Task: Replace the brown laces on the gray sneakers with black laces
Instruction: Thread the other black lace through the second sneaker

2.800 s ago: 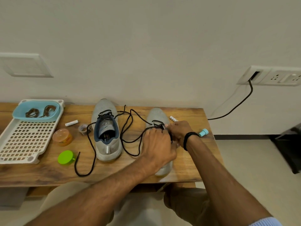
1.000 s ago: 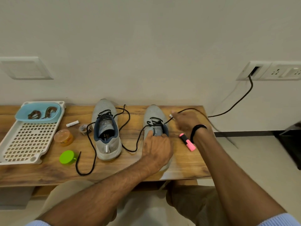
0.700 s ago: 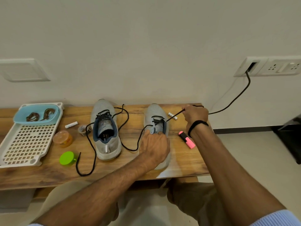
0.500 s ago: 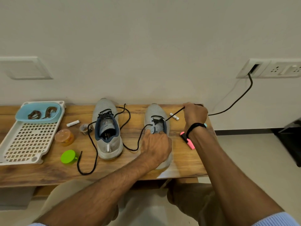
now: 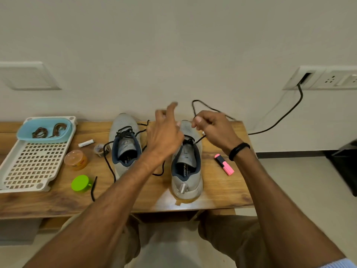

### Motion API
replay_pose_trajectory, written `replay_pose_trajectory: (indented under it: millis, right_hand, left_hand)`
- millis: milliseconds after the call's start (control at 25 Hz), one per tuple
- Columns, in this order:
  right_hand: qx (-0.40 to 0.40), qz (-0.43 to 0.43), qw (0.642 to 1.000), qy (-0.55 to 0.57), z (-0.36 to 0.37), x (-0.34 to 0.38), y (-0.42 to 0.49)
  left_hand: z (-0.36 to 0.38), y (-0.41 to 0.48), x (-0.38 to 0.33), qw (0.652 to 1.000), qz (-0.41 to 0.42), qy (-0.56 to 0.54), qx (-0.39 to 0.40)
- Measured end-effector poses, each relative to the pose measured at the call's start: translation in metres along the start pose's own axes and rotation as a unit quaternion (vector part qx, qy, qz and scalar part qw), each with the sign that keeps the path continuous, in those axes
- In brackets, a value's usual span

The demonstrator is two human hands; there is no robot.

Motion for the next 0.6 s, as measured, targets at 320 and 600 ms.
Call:
replay_pose_trajectory:
  millis: [320,600]
  right_hand:
    - [-0.001,-0.082,0.994,-0.070,-0.016,0.002,-0.002]
    - [-0.195,0.084,0.968,-0.135,-0.031,-0.031,0.005]
  left_hand:
    - [-0.002,0.014,0.011,0.989,0.022,-0.145,0.008]
    - [0.009,0.019,0.010,0.936,-0.025,-0.326,0.130]
Point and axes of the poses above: each hand's wrist, its own y-axis towards the middle knuckle, its own z-axis out of the palm, x = y × z, the point moved 4 cm from there along y, towards the middle knuckle, and after that the axes turned 4 degrees about -z, right-handed, at the moved point
